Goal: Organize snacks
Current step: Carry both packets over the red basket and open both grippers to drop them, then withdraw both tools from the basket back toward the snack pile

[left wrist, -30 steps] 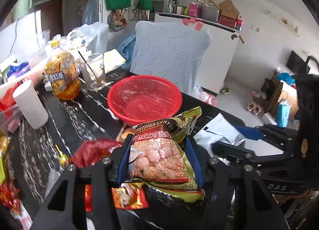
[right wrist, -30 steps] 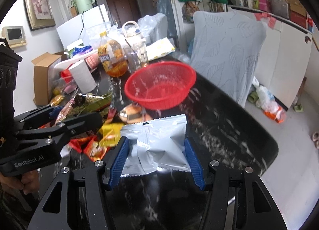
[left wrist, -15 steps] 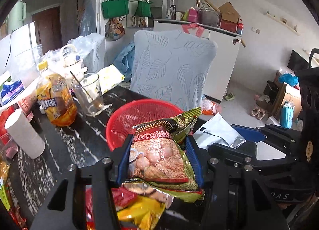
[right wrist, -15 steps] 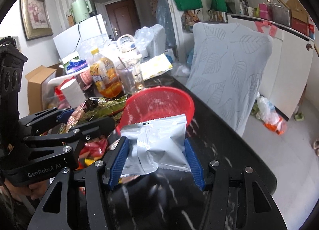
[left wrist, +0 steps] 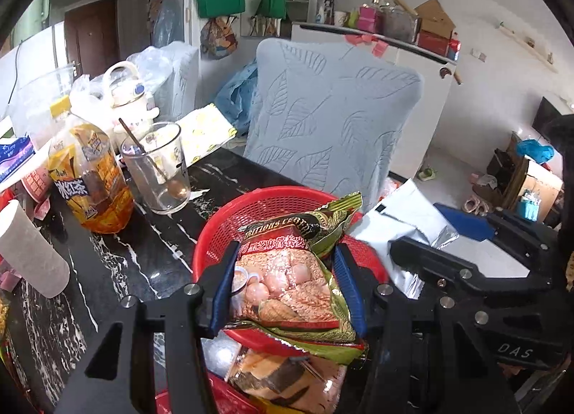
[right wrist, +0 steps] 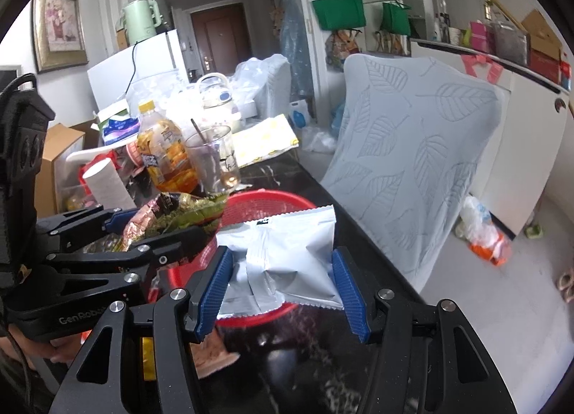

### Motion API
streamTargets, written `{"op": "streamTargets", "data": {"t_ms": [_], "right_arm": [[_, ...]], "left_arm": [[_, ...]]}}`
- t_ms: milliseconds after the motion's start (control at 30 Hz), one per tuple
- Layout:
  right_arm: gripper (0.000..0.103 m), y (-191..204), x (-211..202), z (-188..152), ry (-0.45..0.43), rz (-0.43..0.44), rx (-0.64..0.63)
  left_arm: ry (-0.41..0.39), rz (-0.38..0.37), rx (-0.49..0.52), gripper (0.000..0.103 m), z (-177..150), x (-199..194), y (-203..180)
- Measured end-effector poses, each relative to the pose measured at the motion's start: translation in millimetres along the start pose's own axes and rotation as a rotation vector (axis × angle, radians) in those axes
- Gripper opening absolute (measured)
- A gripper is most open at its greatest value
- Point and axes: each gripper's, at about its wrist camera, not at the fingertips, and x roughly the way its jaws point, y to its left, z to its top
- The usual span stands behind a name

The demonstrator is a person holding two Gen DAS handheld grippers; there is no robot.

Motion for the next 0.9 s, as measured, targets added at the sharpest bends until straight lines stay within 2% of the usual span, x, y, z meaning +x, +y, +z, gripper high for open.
{"op": "streamTargets", "data": {"t_ms": [233, 400, 500, 533, 633, 900], "right_arm": [[0.058, -3.9, 28.2, 6.9, 0.03, 0.012, -0.014], [0.059, -8.1, 44.3, 6.6, 0.065, 0.03, -0.007], [0.06, -11.2, 53.2, 5.1, 0.093, 0.031, 0.004], [0.06, -12.8, 56.1, 4.2, 0.107, 0.035, 0.014], [0.066, -17.1, 59.3, 3.6, 0.129, 0.035, 0.044], [0.066, -10.1, 47.0, 7.3, 0.113, 0.023, 0.033]], "left_arm": [[0.047, 0.061, -0.031, 0.051, 2.9, 20.1, 10.4], [0.08, 0.134, -0.011, 0.054, 5.2, 33.9, 12.4], [0.072, 0.173, -0.024, 0.075, 4.4, 34.1, 15.1], [0.066, 0.189, -0.029, 0.078, 4.1, 32.5, 16.5], [0.063, 0.189, -0.031, 0.079, 4.0, 28.5, 19.0], [0.044, 0.185, -0.038, 0.079, 4.9, 9.1, 18.9]]}}
